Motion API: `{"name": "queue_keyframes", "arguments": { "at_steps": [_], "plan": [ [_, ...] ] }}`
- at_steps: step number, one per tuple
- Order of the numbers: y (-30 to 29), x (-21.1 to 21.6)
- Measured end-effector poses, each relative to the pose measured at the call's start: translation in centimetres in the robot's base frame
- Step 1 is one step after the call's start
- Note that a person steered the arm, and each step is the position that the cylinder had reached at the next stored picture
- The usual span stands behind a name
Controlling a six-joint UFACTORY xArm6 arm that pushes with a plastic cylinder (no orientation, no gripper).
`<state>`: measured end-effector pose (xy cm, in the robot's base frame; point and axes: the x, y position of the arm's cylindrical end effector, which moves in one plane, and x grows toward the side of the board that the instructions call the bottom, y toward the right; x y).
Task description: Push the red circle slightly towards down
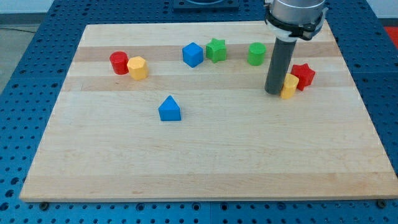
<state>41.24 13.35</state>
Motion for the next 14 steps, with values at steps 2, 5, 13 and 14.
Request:
{"name": "queue_keyframes", "arguments": {
  "at_steps": [2,5,13,14],
  "plan": [
    [-0.6,-0.2],
    [-21.2,-0.6],
    [-31.0,-11.2],
    [-33.1,-8.3]
  ]
}}
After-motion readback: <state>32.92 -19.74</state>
